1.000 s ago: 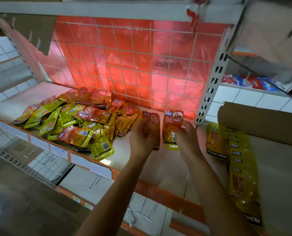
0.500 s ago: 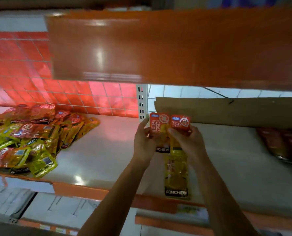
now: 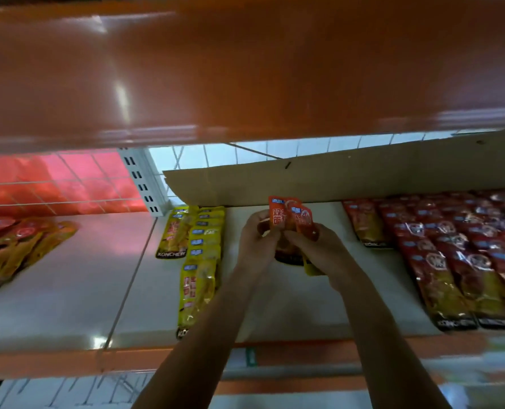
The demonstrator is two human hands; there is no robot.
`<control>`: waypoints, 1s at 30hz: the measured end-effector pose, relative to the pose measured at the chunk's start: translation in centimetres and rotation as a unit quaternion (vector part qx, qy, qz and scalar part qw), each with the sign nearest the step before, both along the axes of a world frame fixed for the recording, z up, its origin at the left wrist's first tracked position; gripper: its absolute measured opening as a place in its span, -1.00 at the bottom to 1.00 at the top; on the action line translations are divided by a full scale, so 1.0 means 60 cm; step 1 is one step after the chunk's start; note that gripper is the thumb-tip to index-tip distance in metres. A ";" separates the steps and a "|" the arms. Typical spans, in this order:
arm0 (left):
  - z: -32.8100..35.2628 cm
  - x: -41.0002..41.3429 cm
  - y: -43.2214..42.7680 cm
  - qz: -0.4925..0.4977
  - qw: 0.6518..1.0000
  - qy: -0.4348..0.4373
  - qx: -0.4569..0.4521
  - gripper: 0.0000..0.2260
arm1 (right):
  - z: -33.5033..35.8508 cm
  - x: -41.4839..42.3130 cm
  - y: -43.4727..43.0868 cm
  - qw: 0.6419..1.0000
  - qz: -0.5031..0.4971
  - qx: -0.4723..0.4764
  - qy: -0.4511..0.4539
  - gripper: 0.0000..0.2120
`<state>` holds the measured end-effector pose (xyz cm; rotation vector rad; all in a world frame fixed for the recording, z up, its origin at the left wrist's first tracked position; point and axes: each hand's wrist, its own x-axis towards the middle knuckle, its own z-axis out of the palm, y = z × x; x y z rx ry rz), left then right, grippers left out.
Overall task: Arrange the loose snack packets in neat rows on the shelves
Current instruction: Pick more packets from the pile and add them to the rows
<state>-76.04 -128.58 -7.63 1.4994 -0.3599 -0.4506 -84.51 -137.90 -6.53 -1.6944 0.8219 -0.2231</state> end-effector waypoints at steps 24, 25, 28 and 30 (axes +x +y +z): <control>-0.034 -0.097 -0.238 -0.034 0.981 0.029 0.189 -0.89 | -0.011 -0.180 -0.231 0.942 -0.268 -0.201 -0.031 -0.78; -0.034 -0.097 -0.243 -0.034 0.979 0.014 0.202 -0.87 | -0.011 -0.182 -0.234 0.942 -0.271 -0.198 -0.027 -0.81; -0.036 -0.095 -0.254 -0.036 0.972 -0.025 0.232 -0.93 | -0.013 -0.183 -0.240 0.946 -0.266 -0.186 -0.021 -0.86; -0.038 -0.094 -0.256 -0.040 0.965 -0.054 0.254 -0.88 | -0.016 -0.182 -0.242 0.952 -0.247 -0.177 -0.023 -0.71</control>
